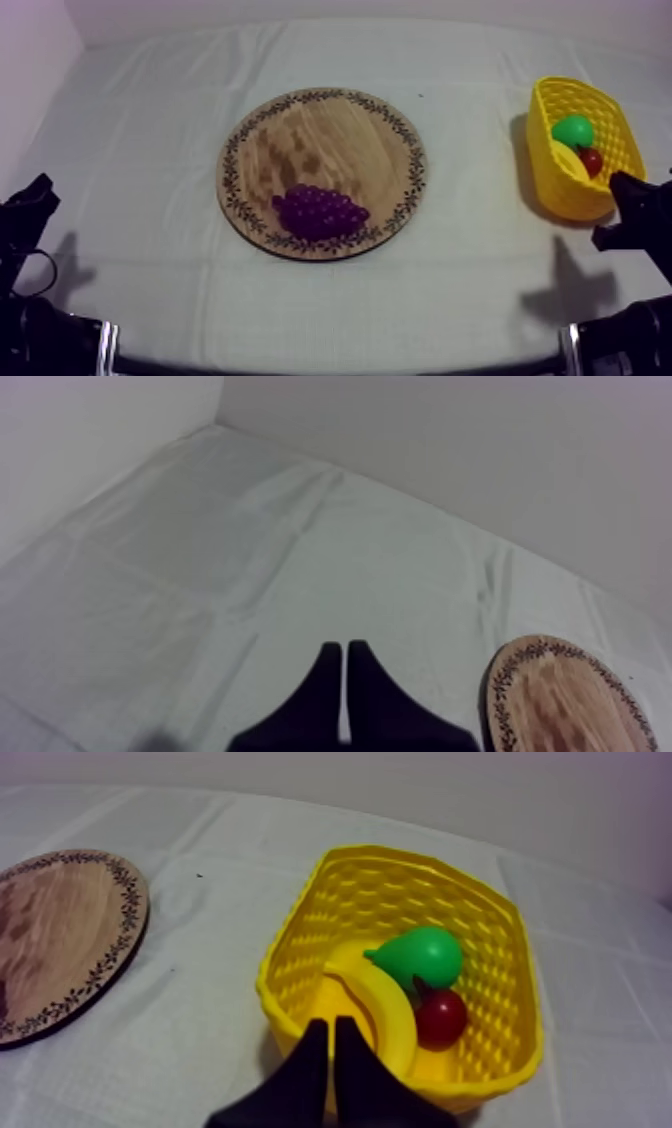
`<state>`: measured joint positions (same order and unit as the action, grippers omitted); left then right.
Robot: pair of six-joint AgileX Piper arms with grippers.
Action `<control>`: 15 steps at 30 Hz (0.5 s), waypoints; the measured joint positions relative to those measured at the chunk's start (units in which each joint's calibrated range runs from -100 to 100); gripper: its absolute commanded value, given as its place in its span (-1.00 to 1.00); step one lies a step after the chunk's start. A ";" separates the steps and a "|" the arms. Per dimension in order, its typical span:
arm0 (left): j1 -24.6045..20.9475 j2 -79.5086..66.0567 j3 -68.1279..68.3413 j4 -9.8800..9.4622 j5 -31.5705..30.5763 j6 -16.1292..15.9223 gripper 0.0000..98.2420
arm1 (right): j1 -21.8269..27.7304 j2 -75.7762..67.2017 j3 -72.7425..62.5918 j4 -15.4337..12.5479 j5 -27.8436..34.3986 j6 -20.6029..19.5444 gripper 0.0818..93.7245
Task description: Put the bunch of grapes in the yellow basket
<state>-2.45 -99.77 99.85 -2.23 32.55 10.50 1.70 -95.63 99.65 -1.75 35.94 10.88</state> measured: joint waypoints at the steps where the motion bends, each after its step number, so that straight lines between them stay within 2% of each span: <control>1: 0.00 0.00 0.00 0.00 0.00 0.00 -1.00 | -0.04 0.00 0.00 0.00 0.00 0.00 -0.99; 6: 0.00 0.00 0.00 0.00 0.00 0.00 -1.00 | -1.48 0.00 -0.11 0.12 0.87 -0.15 -0.99; 10: 0.00 0.00 0.00 0.00 0.00 0.00 -1.00 | -4.83 -0.05 -0.10 0.23 2.89 -1.81 -0.99; 15: 0.00 0.00 0.00 0.00 0.00 -0.03 -1.00 | -10.06 -0.05 -0.10 0.29 2.61 -0.42 -0.99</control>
<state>-2.45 -99.77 99.85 -2.23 32.55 10.47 -8.35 -95.68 99.56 -1.46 38.55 10.46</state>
